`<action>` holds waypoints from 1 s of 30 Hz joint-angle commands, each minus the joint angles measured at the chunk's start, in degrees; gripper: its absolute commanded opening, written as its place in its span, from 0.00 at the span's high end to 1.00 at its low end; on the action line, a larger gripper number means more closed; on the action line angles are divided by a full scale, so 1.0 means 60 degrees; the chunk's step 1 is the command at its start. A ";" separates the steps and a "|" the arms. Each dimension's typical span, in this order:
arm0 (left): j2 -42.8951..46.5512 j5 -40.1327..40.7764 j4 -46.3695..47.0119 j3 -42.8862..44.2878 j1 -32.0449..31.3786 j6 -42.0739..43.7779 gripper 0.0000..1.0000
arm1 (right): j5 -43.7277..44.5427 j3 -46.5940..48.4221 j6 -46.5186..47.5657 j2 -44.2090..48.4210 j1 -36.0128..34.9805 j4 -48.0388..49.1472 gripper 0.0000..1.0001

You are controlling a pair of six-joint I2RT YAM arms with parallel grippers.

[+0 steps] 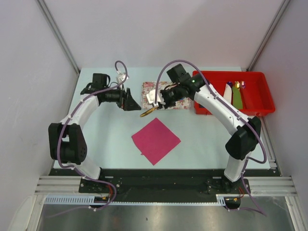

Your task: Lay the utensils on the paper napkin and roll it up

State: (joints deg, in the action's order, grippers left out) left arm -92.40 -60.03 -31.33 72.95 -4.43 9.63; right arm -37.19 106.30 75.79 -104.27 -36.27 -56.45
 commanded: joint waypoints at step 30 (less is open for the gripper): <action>0.0603 -0.3955 -0.4494 -0.0291 -0.1768 0.4947 1.00 | 0.0732 -0.3020 -0.1359 0.3399 -0.1952 0.3984 0.38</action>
State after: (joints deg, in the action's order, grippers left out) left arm -94.89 -79.13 -61.80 73.49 -15.27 40.45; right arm -35.09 92.31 78.91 -91.42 -46.74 -46.94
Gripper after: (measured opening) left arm 0.048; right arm 0.432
